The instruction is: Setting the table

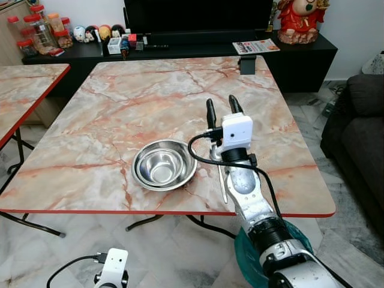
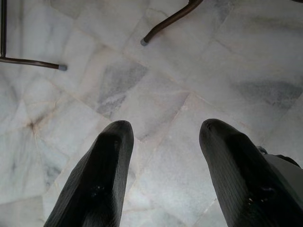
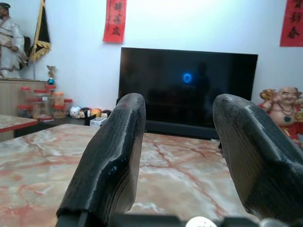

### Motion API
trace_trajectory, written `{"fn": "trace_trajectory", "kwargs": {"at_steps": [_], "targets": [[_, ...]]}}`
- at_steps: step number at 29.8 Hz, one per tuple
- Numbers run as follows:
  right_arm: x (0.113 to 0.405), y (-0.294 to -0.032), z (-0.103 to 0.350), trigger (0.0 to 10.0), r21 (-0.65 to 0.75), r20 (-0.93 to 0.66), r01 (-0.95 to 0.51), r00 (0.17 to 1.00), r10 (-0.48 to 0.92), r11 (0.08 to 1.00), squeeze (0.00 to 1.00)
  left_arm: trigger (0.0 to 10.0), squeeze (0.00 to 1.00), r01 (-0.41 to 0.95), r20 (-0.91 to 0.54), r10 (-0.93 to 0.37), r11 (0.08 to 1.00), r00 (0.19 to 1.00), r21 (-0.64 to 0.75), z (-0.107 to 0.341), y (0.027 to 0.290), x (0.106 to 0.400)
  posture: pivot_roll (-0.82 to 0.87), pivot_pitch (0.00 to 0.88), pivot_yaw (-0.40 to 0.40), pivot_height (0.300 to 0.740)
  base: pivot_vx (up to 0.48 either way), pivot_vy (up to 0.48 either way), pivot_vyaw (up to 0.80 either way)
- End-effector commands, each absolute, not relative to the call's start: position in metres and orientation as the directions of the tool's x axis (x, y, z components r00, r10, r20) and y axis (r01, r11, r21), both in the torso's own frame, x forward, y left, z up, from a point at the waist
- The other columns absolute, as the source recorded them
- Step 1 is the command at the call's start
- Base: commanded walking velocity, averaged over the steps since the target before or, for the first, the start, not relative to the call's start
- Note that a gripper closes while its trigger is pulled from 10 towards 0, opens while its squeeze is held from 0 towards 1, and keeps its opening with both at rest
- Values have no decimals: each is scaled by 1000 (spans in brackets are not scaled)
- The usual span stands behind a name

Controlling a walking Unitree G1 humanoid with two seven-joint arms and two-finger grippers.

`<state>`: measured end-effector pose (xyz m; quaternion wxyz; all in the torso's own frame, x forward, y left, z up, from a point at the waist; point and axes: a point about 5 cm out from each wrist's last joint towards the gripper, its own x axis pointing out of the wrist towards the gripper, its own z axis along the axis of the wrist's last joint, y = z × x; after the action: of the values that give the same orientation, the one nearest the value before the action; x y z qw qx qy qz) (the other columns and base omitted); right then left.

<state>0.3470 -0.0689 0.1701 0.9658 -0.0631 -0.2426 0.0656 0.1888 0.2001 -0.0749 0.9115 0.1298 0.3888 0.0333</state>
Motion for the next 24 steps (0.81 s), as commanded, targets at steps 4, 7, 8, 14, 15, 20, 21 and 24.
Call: {"fn": "trace_trajectory", "kwargs": {"at_steps": [4, 7, 8, 14, 15, 20, 21, 24], "targets": [[347, -74, 173, 10000, -158, 473, -79, 869, 145, 984, 0, 10000, 0, 11, -699, 169, 969, 695, 245, -75, 201, 188, 26, 35, 56, 740, 0, 0, 0], [347, -75, 173, 10000, -152, 478, -75, 868, 139, 986, 0, 10000, 0, -8, -700, 175, 972, 693, 235, -75, 200, 188, 24, 36, 56, 740, 0, 320, 0], [347, -75, 174, 10000, -151, 479, -73, 867, 138, 986, 0, 10000, 0, -4, -699, 174, 971, 693, 238, -75, 200, 188, 24, 36, 56, 740, 0, 480, 0], [348, -75, 175, 10000, -150, 484, -72, 864, 137, 986, 0, 10000, 0, -2, -698, 175, 970, 695, 242, -75, 201, 189, 24, 34, 56, 740, 0, 480, 0], [348, -75, 176, 10000, -150, 487, -71, 863, 137, 986, 0, 10000, 0, -2, -697, 176, 970, 695, 243, -75, 201, 189, 24, 34, 56, 740, 0, 480, 0], [348, -75, 180, 10000, -149, 498, -67, 857, 133, 987, 0, 10000, 0, -2, -698, 177, 970, 694, 244, -75, 202, 189, 24, 35, 59, 740, 0, 480, 0], [348, -75, 181, 10000, -149, 502, -67, 855, 134, 987, 0, 10000, 0, -1, -698, 177, 970, 694, 244, -75, 202, 189, 25, 35, 60, 740, 0, 480, 0], [348, -74, 183, 10000, -152, 510, -67, 849, 136, 986, 0, 10000, 0, -1, -698, 177, 970, 694, 244, -75, 202, 189, 25, 35, 60, 740, 0, 480, 0]]}}
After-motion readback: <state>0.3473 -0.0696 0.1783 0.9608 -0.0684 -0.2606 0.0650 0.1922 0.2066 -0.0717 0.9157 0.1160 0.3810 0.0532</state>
